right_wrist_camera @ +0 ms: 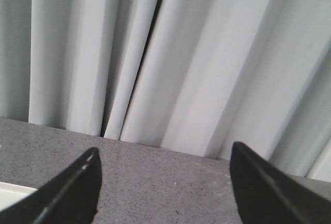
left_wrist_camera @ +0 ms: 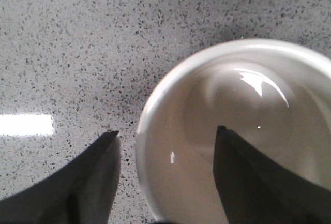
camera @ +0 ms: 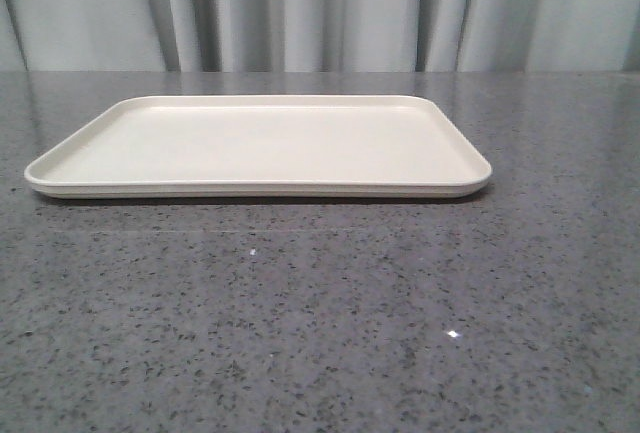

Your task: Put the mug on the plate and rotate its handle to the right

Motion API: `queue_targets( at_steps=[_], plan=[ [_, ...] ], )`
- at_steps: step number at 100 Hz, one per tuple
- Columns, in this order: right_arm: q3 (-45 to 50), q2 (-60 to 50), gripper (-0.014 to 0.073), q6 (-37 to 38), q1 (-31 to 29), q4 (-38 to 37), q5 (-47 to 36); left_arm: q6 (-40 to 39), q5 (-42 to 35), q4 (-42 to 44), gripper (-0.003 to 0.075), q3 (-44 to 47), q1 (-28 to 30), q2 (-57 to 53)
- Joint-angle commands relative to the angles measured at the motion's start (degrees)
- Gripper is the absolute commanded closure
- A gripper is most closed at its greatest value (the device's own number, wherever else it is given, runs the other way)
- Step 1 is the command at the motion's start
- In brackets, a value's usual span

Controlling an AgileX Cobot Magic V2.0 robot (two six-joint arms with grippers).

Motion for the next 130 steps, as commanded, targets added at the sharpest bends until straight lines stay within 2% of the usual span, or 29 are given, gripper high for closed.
queue_targets(
  at_steps=[1, 21, 29, 43, 59, 105, 130],
  plan=[
    [-1.7, 0.3, 0.0068, -0.3, 0.1, -0.7, -4.1, -0.1, -1.9, 0.4, 0.0321, -1.3, 0.1, -0.7],
    [-1.7, 0.3, 0.0068, -0.3, 0.1, -0.7, -4.0, -0.1, -1.9, 0.4, 0.0323, -1.3, 0.1, -0.7],
    [-1.7, 0.3, 0.0068, -0.3, 0.1, -0.7, -3.8, -0.1, -1.9, 0.4, 0.0355, -1.3, 0.1, -0.7],
    [-1.7, 0.3, 0.0068, -0.3, 0.1, -0.7, -3.3, -0.1, -2.2, 0.4, 0.0503, -1.3, 0.1, -0.7],
    [-1.7, 0.3, 0.0068, -0.3, 0.1, -0.7, -2.6, -0.1, -3.4, 0.7, 0.0742, -1.3, 0.1, -0.7],
    [-1.7, 0.3, 0.0068, -0.3, 0.1, -0.7, -2.4, 2.1, -3.9, -0.5, 0.0739, -2.2, 0.1, -0.8],
    [-1.7, 0.3, 0.0068, -0.3, 0.1, -0.7, -2.4, 4.3, -3.3, -2.4, 0.0739, -7.4, 0.1, -0.8]
  ],
)
